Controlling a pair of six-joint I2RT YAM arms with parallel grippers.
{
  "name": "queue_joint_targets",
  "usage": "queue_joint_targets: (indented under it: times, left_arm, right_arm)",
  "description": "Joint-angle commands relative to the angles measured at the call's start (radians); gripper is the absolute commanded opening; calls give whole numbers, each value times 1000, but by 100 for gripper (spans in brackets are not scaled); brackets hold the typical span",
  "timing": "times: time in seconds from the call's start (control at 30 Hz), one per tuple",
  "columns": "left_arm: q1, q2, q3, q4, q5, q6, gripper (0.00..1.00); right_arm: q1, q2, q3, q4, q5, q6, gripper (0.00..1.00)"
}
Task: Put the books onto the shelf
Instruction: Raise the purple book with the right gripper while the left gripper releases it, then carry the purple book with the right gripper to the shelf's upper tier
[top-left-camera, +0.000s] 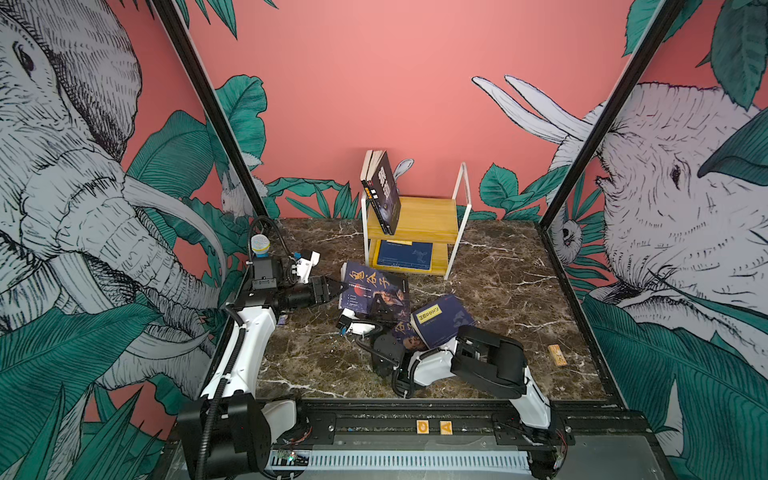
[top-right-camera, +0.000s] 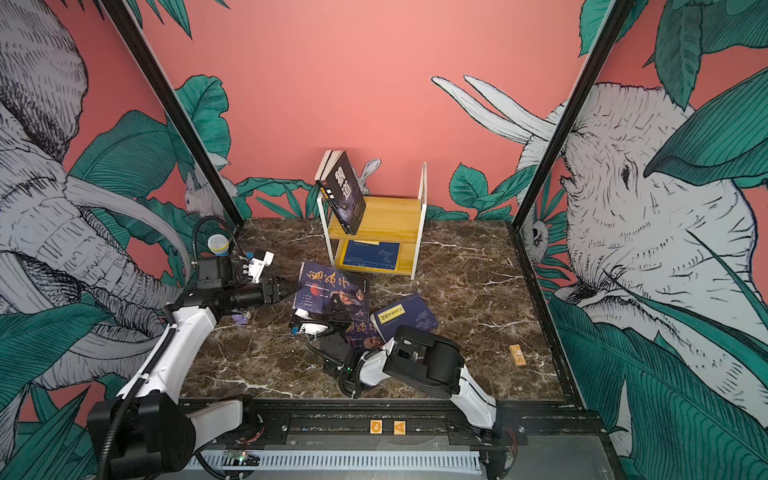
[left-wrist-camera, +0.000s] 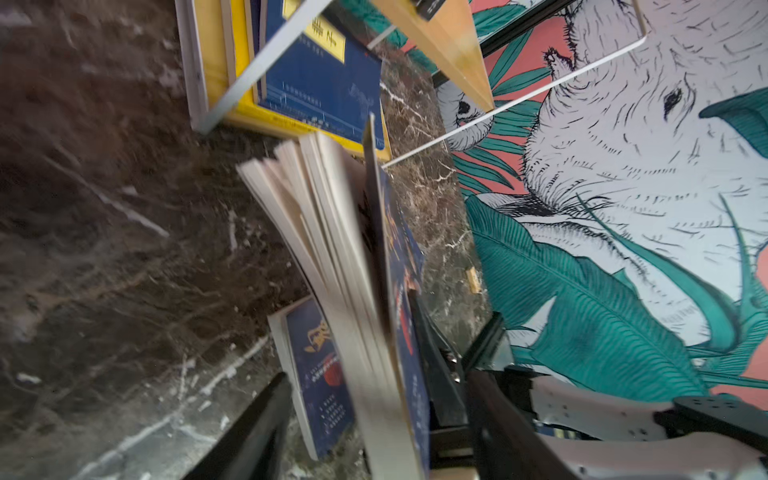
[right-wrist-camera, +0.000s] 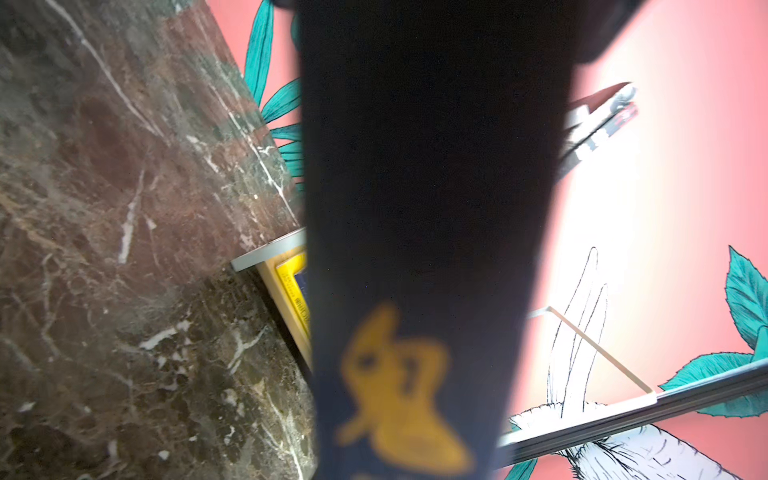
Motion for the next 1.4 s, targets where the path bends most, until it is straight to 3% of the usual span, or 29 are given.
queue_joint_targets:
  times: [0.0, 0.2, 0.4, 0.53, 0.63, 0.73, 0.87, 1.03, 1.17, 1.37]
  left_arm:
    - [12, -17, 28, -8, -32, 38, 73]
    - [20, 3, 147, -128, -43, 126, 99]
    - [21, -9, 253, -205, -65, 185, 99]
    - [20, -41, 272, -156, -100, 159, 99]
    - [20, -93, 227, -80, -111, 149, 99]
    - [18, -170, 149, 28, -228, 130, 99]
    - [17, -231, 118, 48, -340, 161, 99]
    - [15, -295, 26, 130, -353, 152, 99]
    - [5, -382, -72, 258, -343, 128, 99]
    - [-23, -518, -216, 385, -420, 114, 99]
  right_arm:
    - [3, -100, -6, 99, 25, -1, 0]
    - [3, -194, -83, 76, 46, 40, 0]
    - [0, -292, -140, 28, 63, 87, 0]
    - [-6, -347, -137, -29, 76, 135, 0]
    - [-10, -404, -121, -107, 61, 184, 0]
    - [-31, -474, -77, -327, 37, 309, 0]
    - [-78, -598, 6, -669, -38, 563, 0]
    - [-174, -670, 153, -1011, -149, 851, 0]
    - [-220, -670, 254, -1072, -200, 903, 0]
    - [-289, -627, 406, -1092, -207, 939, 0]
